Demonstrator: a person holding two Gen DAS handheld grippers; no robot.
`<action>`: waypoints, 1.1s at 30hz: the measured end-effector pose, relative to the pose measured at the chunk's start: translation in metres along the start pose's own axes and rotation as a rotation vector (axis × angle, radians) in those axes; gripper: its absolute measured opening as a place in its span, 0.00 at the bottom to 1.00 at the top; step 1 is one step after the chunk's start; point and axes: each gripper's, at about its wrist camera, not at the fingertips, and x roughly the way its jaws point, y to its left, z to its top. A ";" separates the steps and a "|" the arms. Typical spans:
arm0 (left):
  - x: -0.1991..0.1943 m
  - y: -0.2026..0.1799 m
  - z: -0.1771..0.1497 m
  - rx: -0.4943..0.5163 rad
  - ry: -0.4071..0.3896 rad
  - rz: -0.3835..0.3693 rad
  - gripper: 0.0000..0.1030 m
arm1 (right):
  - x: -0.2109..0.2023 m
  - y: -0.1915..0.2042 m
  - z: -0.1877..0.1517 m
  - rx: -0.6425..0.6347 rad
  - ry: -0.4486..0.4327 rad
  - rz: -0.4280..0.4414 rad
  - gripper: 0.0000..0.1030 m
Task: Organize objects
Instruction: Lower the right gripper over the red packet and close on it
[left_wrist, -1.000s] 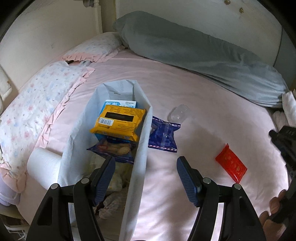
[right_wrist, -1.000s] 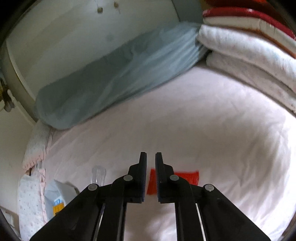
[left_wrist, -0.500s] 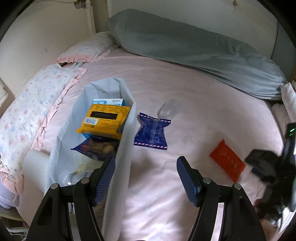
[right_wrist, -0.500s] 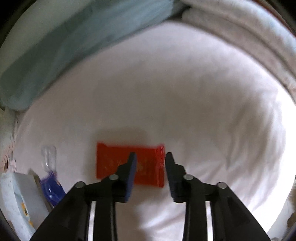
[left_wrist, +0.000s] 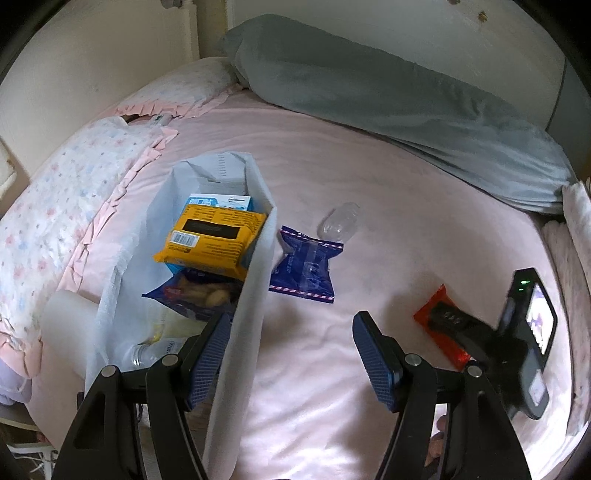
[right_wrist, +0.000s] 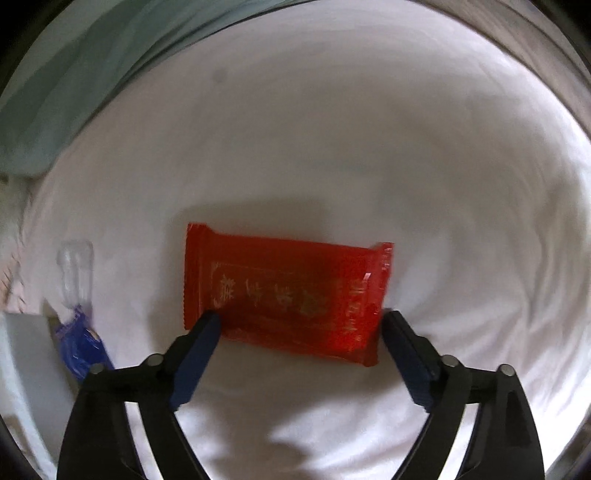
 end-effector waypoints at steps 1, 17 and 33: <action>0.000 0.002 0.000 -0.004 0.000 0.001 0.65 | 0.001 0.006 -0.006 -0.022 -0.004 -0.028 0.91; -0.009 0.037 0.005 -0.062 -0.013 -0.013 0.65 | -0.027 0.010 -0.083 0.095 -0.082 -0.145 0.57; -0.009 0.059 0.004 -0.098 -0.021 0.007 0.65 | -0.078 0.008 -0.182 0.209 -0.018 0.130 0.06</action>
